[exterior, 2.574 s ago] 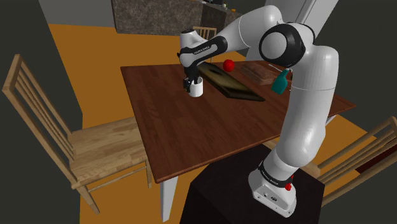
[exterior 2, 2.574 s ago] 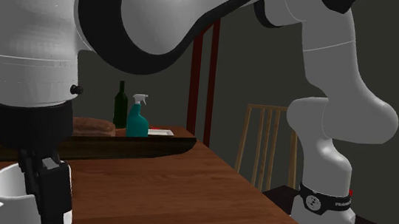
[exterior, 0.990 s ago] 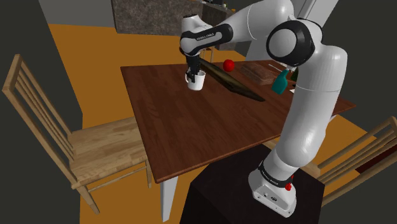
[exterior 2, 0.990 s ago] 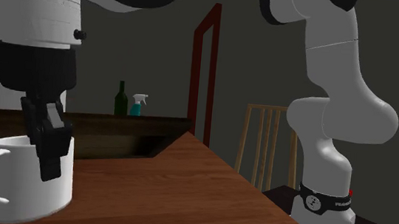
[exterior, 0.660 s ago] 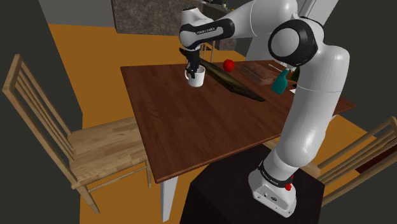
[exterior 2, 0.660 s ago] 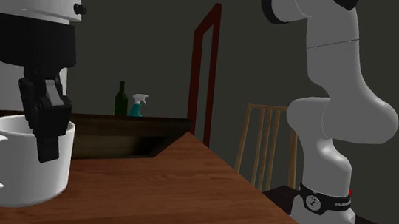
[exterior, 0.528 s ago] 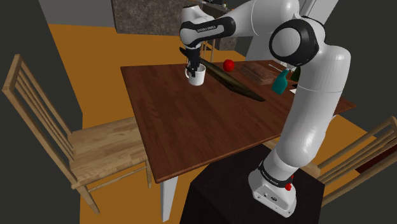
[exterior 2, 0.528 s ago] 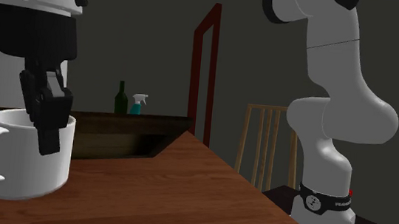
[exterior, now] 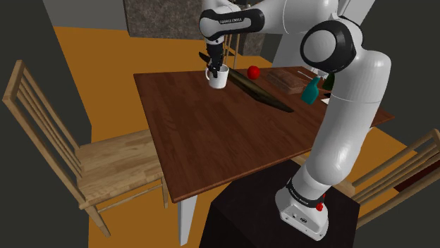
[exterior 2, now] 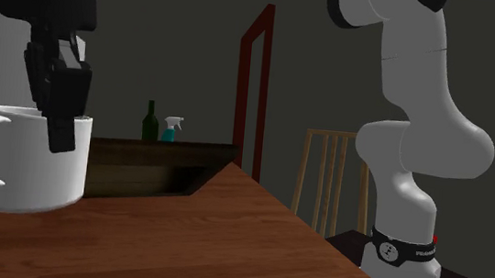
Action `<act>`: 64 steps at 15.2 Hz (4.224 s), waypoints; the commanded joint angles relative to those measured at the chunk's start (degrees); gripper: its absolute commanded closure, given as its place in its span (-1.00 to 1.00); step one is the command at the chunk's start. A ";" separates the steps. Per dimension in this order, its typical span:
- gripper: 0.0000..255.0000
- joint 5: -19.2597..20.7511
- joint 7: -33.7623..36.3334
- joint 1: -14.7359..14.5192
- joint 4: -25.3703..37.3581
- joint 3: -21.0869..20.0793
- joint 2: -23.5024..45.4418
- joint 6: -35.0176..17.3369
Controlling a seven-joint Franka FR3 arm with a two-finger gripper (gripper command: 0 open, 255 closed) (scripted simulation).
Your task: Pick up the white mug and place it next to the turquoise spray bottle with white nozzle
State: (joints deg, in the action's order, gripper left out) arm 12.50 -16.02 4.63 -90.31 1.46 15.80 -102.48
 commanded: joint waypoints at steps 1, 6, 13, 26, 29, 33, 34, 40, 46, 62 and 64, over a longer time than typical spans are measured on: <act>1.00 0.11 -0.33 0.11 1.48 0.15 -0.34 1.51; 1.00 -0.02 -1.06 0.04 5.25 0.12 -0.38 5.25; 1.00 -0.14 -2.15 -0.09 11.45 0.12 0.22 10.75; 1.00 -0.11 -4.51 -0.37 27.38 0.23 4.15 22.52; 1.00 -0.04 -5.21 -0.46 32.51 0.31 5.93 25.81; 1.00 -0.05 -7.14 1.01 28.86 0.88 2.57 25.07; 1.00 -0.07 -7.95 1.74 25.83 1.20 0.54 23.85; 1.00 0.07 -13.62 5.85 12.50 3.68 -8.82 18.48; 1.00 0.55 -20.14 9.66 4.12 6.97 -15.15 14.83; 1.00 1.26 -40.39 19.52 -3.44 18.36 -21.02 8.22; 1.00 0.96 -43.22 20.78 -3.08 19.98 -20.62 7.55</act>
State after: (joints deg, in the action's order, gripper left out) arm 13.59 -57.62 24.72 -93.65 20.58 -4.98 -94.66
